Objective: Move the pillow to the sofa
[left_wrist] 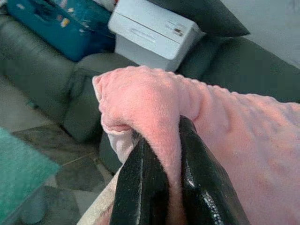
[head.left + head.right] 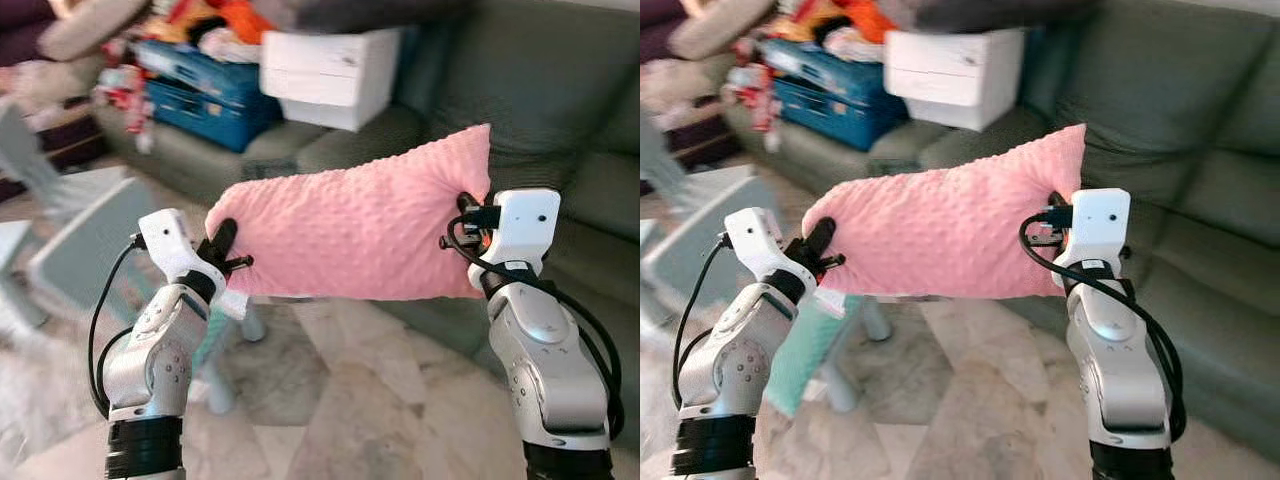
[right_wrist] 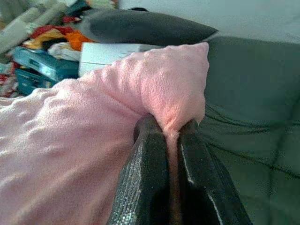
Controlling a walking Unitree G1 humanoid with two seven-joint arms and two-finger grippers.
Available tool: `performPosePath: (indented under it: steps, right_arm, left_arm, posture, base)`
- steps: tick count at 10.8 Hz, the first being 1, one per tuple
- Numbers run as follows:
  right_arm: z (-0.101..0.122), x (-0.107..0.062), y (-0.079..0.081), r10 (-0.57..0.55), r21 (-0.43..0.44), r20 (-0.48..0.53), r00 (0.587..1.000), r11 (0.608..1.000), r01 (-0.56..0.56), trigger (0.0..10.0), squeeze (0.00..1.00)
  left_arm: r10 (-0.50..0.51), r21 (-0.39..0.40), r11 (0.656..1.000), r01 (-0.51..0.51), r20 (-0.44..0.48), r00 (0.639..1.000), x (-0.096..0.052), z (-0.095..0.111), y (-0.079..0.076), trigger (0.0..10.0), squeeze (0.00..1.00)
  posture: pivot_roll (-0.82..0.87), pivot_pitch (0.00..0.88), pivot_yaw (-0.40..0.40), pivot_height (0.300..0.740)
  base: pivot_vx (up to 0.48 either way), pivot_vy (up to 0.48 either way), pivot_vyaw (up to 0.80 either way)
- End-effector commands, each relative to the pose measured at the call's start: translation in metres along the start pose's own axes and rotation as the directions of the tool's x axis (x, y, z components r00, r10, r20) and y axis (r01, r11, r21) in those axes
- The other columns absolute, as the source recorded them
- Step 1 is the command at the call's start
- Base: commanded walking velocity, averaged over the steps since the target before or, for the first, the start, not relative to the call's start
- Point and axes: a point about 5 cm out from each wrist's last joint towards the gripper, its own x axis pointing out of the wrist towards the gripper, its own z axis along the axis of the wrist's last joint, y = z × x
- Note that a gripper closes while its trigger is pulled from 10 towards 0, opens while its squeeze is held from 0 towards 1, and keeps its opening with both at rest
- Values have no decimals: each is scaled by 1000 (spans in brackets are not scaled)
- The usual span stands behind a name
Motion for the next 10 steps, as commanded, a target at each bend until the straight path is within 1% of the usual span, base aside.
performPosePath:
  steps: [1, 5, 10]
  right_arm:
    - [8, 1, 0, -1, -1, 30, 1000, 1000, 1, 10000, 0]
    - [8, 1, 0, -1, -2, 29, 1000, 1000, 1, 10000, 0]
    - [8, 1, -1, 1, -3, 27, 1000, 1000, -1, 10000, 0]
  left_arm:
    - [1, 23, 1000, -2, 26, 1000, 1, 5, 1, 10000, 0]
    - [7, -4, 1000, -7, 18, 1000, 1, 3, 3, 10000, 0]
    - [3, -13, 1000, -3, 16, 1000, 0, 3, 3, 10000, 0]
  posture:
    - [-199, 0, 16, 740]
    - [-201, 0, 16, 740]
    - [-200, 0, 15, 740]
  base:
    - [0, 0, -800]
    - [0, 0, -800]
    - [0, 0, -800]
